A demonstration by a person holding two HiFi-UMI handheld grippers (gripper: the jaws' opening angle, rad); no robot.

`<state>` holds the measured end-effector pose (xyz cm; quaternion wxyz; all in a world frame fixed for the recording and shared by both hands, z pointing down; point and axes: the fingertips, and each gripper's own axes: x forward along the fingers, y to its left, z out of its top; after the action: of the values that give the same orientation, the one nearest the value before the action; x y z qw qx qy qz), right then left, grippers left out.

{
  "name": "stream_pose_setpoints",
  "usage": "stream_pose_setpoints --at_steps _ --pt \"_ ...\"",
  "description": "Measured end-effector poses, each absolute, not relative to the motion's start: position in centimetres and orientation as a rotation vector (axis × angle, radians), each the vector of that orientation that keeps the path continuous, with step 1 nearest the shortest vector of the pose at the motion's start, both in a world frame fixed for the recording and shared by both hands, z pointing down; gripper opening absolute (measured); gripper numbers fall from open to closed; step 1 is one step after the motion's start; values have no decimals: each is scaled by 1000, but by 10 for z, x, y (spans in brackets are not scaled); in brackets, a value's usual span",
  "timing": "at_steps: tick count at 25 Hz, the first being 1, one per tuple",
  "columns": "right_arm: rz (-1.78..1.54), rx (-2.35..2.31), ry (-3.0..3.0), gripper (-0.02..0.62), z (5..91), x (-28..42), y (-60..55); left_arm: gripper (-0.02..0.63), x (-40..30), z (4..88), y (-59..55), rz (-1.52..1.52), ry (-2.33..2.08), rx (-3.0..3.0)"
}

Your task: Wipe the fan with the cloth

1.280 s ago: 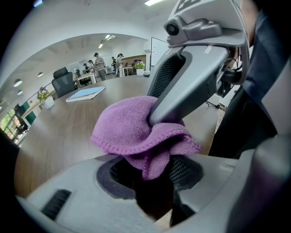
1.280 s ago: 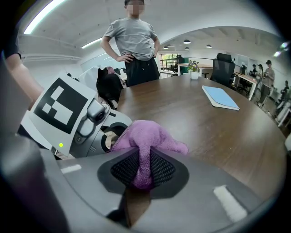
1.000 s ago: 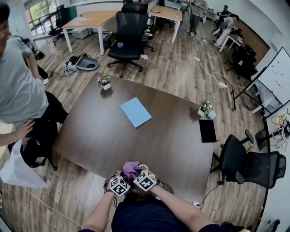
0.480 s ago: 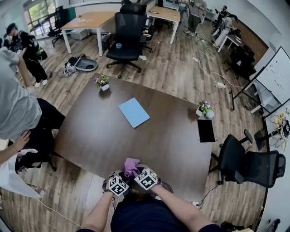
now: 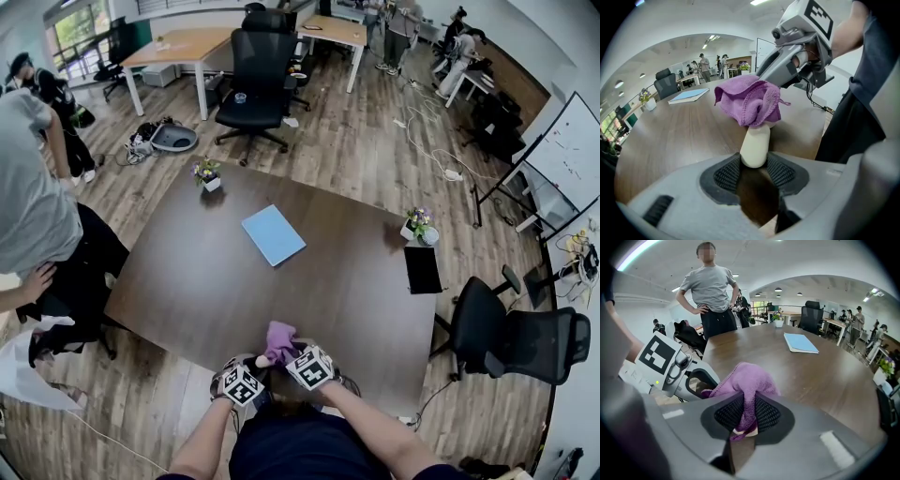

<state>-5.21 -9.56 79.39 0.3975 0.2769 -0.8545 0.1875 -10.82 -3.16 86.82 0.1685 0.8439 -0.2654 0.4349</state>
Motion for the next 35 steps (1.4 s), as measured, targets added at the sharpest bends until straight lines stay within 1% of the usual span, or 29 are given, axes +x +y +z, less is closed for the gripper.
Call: stream_pose_setpoints --at_steps 22,35 --pt "506 761 -2118 72 797 -1 -78 173 -111 867 -32 1229 -766 2377" --pt "520 697 -2123 72 798 -5 -54 173 -111 867 -32 1229 -763 2364"
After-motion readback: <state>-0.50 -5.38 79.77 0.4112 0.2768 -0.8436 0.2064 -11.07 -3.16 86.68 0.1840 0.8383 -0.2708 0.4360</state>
